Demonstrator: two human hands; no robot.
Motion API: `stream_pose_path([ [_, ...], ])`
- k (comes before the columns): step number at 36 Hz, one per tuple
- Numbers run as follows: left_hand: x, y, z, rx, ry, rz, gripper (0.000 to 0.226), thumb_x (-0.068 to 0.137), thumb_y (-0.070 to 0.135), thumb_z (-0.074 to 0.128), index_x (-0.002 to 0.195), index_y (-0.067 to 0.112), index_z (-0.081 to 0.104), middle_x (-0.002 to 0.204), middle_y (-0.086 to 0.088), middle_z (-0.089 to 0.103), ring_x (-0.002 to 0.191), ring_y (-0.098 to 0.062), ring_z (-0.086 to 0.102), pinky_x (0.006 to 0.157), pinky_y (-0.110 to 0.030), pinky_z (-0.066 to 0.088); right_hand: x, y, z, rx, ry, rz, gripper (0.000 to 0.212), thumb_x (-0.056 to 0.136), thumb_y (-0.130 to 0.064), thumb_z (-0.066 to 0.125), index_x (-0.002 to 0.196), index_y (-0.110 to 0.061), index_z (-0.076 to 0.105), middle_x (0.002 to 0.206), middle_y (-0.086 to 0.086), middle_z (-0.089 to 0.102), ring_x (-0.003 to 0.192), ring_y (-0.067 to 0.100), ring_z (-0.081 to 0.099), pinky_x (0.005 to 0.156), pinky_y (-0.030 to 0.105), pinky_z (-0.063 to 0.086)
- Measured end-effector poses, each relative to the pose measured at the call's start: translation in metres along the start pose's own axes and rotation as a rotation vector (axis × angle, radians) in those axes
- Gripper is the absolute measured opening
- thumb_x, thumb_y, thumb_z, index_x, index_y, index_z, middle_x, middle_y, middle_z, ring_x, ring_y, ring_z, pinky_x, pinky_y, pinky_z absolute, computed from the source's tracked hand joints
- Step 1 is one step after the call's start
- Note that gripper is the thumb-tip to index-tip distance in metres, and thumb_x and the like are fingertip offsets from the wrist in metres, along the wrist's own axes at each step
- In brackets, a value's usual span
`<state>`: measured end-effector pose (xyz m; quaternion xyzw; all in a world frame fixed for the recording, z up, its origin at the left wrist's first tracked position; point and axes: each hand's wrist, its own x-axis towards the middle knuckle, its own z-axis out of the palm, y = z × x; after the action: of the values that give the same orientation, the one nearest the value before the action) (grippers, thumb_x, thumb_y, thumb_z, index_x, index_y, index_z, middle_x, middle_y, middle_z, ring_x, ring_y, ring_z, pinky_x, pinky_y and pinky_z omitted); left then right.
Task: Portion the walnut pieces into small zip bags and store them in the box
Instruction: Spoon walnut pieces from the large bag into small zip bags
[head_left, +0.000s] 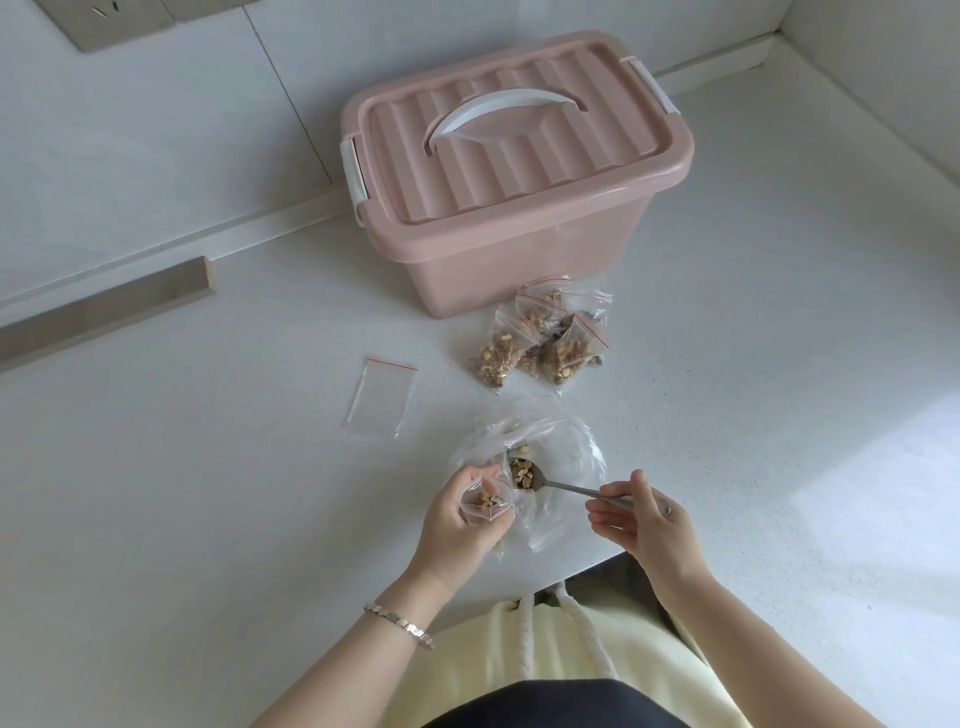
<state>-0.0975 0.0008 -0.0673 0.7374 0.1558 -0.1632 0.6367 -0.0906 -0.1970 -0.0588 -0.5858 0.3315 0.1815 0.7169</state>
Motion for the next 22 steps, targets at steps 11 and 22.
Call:
stream_pose_path([
  [11,0.004,-0.001,-0.013,0.140,0.077,0.100,0.026,0.077,0.010,0.069,0.084,0.030,0.056,0.119,0.017,0.054,0.116,-0.005,0.051,0.090,-0.010,0.042,-0.001,-0.015,-0.029,0.029,0.022,-0.057,0.042,0.096,-0.033,0.038,0.082,-0.002,0.062,0.068,0.013,0.070,0.060,0.018,0.067,0.058,0.022,0.057],
  [22,0.003,-0.010,-0.005,0.415,-0.025,0.217,0.023,0.076,0.010,0.070,0.092,0.014,0.053,0.121,0.001,0.048,0.125,-0.003,0.034,0.087,0.005,0.024,-0.037,-0.067,-0.008,-0.218,-0.050,-0.340,0.049,0.093,-0.035,0.037,0.070,0.000,0.063,0.060,0.016,0.067,0.051,0.020,0.061,0.050,0.023,0.053],
])
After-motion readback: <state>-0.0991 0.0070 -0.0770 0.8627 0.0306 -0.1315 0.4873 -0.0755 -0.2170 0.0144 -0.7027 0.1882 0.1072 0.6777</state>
